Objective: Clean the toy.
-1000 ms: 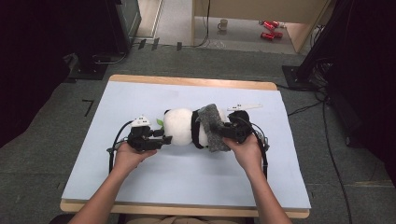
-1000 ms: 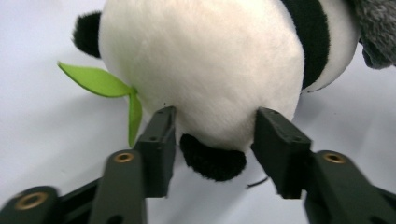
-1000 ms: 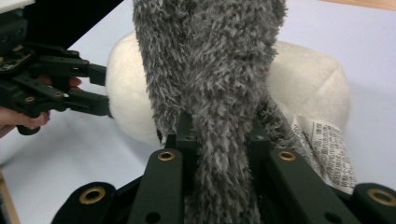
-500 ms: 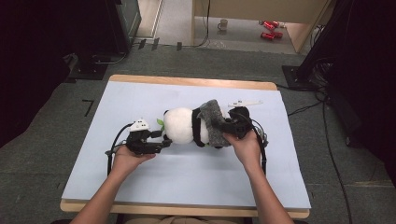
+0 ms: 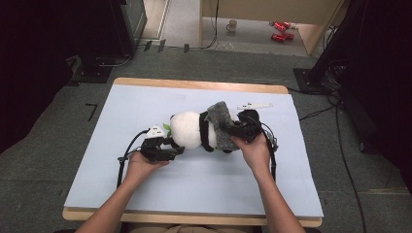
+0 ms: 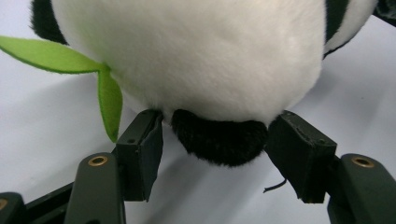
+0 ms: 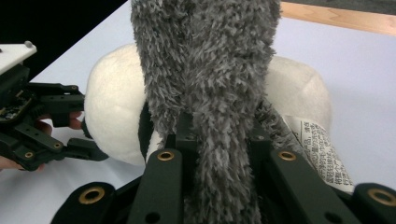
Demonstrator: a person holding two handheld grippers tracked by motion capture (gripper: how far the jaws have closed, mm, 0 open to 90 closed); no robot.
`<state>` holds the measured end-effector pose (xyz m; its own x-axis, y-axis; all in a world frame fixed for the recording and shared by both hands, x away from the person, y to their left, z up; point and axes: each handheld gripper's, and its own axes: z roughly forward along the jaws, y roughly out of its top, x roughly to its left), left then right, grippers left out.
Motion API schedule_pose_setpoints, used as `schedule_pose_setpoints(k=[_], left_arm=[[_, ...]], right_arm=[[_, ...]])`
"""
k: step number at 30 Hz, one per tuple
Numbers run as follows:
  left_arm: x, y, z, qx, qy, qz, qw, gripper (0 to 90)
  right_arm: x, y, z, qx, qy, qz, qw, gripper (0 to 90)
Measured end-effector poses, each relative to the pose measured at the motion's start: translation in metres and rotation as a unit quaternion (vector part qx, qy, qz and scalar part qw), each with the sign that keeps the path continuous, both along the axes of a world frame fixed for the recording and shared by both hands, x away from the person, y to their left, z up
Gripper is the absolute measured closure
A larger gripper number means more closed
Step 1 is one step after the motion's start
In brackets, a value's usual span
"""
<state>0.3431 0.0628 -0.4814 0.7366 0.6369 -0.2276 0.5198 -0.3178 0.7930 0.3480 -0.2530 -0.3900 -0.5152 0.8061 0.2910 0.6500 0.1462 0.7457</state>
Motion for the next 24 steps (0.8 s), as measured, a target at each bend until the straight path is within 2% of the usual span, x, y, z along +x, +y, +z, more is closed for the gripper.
schedule_pose_setpoints(k=[4, 8, 10, 15, 20, 24], left_arm=[[0.001, -0.002, 0.0, -0.004, 0.0, 0.008, 1.0, 39.8], [0.002, -0.002, 0.002, -0.016, 0.024, 0.027, 0.9992, 51.0], [0.002, -0.003, 0.003, -0.013, 0.026, 0.032, 0.9991, 55.8], [0.002, 0.0, 0.006, -0.017, 0.038, 0.029, 0.9987, 65.9], [-0.002, -0.001, 0.011, -0.013, 0.026, 0.019, 0.9994, 71.1], [-0.008, -0.004, 0.018, -0.023, 0.041, 0.014, 0.9988, 72.3]], right_arm=[[-0.001, 0.002, -0.001, 0.0, -0.007, -0.004, 1.0, 74.2], [-0.002, 0.002, -0.001, 0.003, -0.012, -0.005, 0.9999, 74.0], [-0.003, 0.002, 0.0, 0.008, -0.012, -0.006, 0.9999, 74.0], [-0.006, 0.003, 0.004, 0.016, -0.015, -0.002, 0.9997, 74.2], [-0.013, 0.014, 0.013, 0.03, -0.024, 0.017, 0.9991, 74.4], [-0.019, 0.032, 0.017, 0.041, -0.023, 0.045, 0.9979, 74.4]])
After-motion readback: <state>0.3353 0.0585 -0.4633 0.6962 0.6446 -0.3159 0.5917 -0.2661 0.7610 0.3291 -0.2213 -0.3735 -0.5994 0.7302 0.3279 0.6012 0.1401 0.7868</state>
